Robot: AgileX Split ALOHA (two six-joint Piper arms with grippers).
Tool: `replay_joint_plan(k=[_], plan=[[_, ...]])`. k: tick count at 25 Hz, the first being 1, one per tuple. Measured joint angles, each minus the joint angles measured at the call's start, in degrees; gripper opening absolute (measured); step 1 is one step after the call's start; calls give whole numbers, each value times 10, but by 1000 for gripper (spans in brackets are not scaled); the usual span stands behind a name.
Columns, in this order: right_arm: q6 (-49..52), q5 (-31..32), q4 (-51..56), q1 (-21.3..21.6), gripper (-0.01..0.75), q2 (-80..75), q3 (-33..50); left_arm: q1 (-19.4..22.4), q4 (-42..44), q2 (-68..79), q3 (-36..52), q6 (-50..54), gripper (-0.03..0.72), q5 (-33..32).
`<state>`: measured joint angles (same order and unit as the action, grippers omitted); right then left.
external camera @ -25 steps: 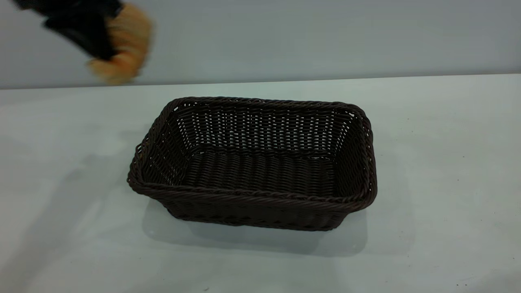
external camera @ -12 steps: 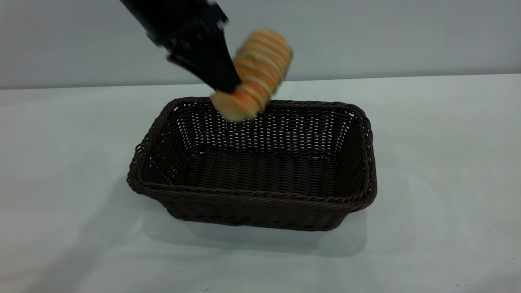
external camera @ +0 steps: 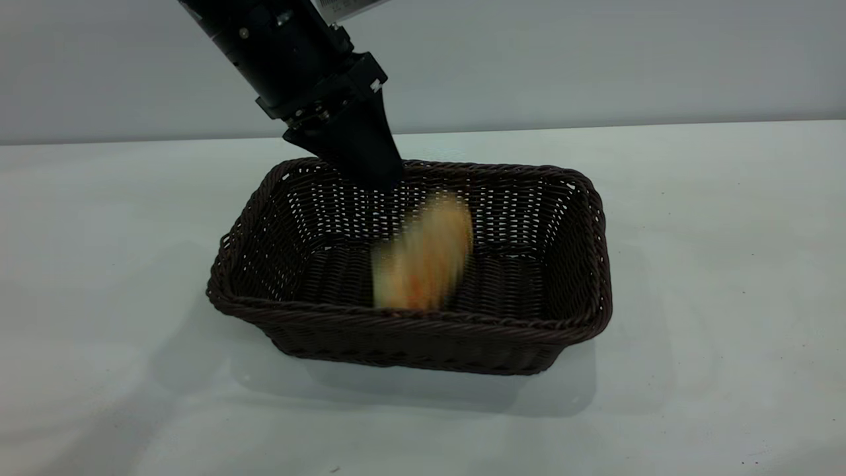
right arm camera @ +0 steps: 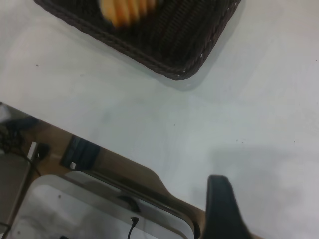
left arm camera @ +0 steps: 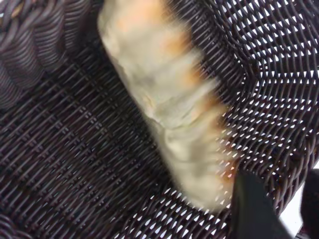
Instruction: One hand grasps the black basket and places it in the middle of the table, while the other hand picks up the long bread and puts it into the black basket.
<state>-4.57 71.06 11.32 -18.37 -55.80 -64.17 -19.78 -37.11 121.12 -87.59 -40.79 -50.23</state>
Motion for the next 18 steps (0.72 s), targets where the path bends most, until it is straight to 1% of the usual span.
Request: replay_joint_plan(k=[3, 5, 9, 12, 15, 18], plan=[[0, 0, 0, 0, 497, 0, 0, 5, 24, -16, 0, 28, 440, 0], [0, 0, 0, 0, 497, 0, 0, 11, 63, -39, 0, 57, 477, -2], [0, 0, -2, 0, 497, 0, 0, 29, 180, -100, 0, 155, 494, -19], [1, 0, -16, 0, 497, 0, 0, 39, 257, -153, 0, 232, 495, -48], [7, 0, -31, 0, 497, 0, 0, 39, 303, -197, 0, 264, 495, -97], [12, 0, -35, 0, 497, 3, 3, 39, 330, -242, 6, 276, 495, -142]])
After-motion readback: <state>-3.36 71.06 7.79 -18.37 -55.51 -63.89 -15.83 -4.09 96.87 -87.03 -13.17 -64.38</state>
